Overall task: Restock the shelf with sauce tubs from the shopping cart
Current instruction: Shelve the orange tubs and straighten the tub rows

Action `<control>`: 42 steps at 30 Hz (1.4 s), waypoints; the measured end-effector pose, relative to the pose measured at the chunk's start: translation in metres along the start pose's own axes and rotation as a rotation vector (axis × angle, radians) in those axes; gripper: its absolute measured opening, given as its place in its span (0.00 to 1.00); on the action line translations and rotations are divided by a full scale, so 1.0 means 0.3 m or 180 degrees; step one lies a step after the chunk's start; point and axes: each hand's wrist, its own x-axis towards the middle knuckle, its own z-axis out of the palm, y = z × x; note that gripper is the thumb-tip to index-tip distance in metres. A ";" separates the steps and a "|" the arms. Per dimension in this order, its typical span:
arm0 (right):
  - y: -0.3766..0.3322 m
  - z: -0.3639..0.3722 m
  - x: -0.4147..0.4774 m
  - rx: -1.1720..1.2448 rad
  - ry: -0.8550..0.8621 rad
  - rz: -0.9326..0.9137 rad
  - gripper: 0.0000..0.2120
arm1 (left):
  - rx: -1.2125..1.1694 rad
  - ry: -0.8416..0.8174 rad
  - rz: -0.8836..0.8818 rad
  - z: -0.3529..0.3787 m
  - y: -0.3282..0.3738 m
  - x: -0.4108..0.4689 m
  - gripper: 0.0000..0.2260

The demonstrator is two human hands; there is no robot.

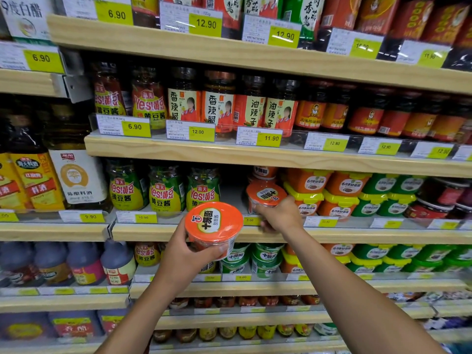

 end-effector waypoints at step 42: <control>0.000 -0.162 0.036 0.0607 -0.0556 -0.1553 0.24 | 0.0531 -0.0941 0.0066 0.305 0.220 0.445 0.15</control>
